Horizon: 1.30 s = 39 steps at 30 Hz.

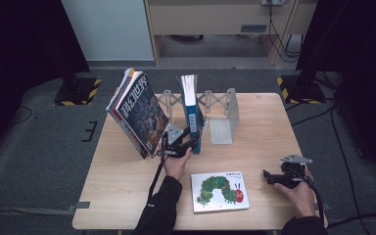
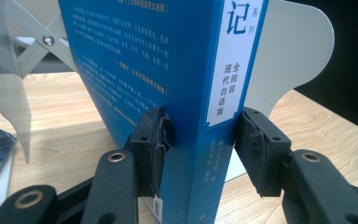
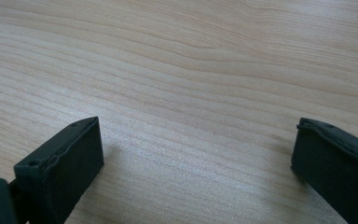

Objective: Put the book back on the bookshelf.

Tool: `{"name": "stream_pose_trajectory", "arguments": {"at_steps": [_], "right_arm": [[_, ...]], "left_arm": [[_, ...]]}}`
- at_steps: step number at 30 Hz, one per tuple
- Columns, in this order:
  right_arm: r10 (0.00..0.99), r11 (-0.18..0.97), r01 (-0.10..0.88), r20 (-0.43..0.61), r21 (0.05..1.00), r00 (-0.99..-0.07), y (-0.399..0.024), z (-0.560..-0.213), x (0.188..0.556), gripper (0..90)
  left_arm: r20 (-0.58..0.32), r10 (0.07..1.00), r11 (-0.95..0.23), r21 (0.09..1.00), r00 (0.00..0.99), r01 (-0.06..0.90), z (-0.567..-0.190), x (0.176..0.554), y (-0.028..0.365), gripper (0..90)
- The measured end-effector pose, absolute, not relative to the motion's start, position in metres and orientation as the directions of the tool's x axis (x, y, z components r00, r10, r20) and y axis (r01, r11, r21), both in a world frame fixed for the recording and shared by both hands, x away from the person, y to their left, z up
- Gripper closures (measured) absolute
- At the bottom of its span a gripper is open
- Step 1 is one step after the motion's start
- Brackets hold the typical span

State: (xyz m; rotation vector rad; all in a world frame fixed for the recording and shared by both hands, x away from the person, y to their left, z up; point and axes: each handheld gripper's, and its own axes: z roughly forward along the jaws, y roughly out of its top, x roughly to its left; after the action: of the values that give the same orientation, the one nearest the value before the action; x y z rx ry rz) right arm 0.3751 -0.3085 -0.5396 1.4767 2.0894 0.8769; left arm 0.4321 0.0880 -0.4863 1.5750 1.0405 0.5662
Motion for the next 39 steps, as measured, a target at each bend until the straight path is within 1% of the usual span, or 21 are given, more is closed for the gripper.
{"name": "stream_pose_trajectory", "arguments": {"at_steps": [10,13,14,16,17,18,19,22,23,25,29,33,34,37,39], "right_arm": [[0.941,0.231,0.667,0.011,0.708,-0.338,-0.309,-0.54,0.375,2.4],[0.941,0.231,0.667,0.011,0.709,-0.338,-0.309,-0.54,0.375,2.5],[0.941,0.231,0.667,0.011,0.708,-0.338,-0.309,-0.54,0.375,2.5],[0.941,0.231,0.667,0.011,0.708,-0.338,-0.308,-0.54,0.375,2.4],[0.941,0.231,0.667,0.011,0.708,-0.338,-0.308,-0.54,0.375,2.4],[0.94,0.233,0.667,0.011,0.708,-0.34,-0.308,-0.539,0.375,2.6],[0.94,0.233,0.667,0.011,0.708,-0.341,-0.308,-0.539,0.375,2.6],[0.939,0.235,0.666,0.01,0.708,-0.343,-0.308,-0.539,0.375,2.6],[0.939,0.235,0.666,0.011,0.708,-0.343,-0.308,-0.539,0.375,2.5],[0.939,0.235,0.666,0.011,0.708,-0.344,-0.308,-0.54,0.375,2.5],[0.938,0.239,0.664,0.007,0.709,-0.346,-0.308,-0.54,0.375,2.6],[0.939,0.236,0.666,0.011,0.708,-0.343,-0.308,-0.539,0.375,2.6],[0.939,0.236,0.666,0.011,0.708,-0.344,-0.308,-0.539,0.375,2.6],[0.938,0.24,0.663,0.007,0.709,-0.347,-0.308,-0.54,0.375,2.6],[0.938,0.238,0.665,0.009,0.708,-0.346,-0.308,-0.539,0.375,2.6]], "left_arm": [[-0.151,0.849,-0.016,0.951,0.507,0.31,-0.485,0.432,0.083,52.0],[-0.155,0.846,-0.014,0.95,0.51,0.313,-0.48,0.435,0.08,49.6],[-0.143,0.851,-0.015,0.955,0.506,0.296,-0.474,0.437,0.076,48.1],[-0.139,0.864,0.003,0.963,0.484,0.271,-0.465,0.439,0.074,48.3],[-0.139,0.864,0.003,0.963,0.484,0.271,-0.465,0.439,0.074,46.7],[-0.115,0.88,-0.017,0.962,0.462,0.273,-0.46,0.441,0.072,45.0],[-0.115,0.88,-0.017,0.962,0.462,0.273,-0.46,0.441,0.072,44.8],[-0.136,0.878,-0.004,0.957,0.458,0.291,-0.465,0.447,0.076,46.1],[-0.142,0.876,0.0,0.956,0.46,0.295,-0.466,0.447,0.076,44.6],[-0.133,0.878,-0.009,0.955,0.46,0.295,-0.467,0.447,0.075,44.3],[-0.161,0.876,0.013,0.951,0.456,0.31,-0.466,0.446,0.076,43.8],[-0.17,0.879,0.036,0.956,0.446,0.293,-0.459,0.445,0.08,41.1],[-0.178,0.882,0.047,0.954,0.436,0.295,-0.456,0.445,0.081,38.6],[-0.178,0.89,0.052,0.954,0.421,0.295,-0.452,0.445,0.081,36.2],[-0.184,0.893,0.06,0.954,0.41,0.295,-0.451,0.445,0.081,33.0]]}}
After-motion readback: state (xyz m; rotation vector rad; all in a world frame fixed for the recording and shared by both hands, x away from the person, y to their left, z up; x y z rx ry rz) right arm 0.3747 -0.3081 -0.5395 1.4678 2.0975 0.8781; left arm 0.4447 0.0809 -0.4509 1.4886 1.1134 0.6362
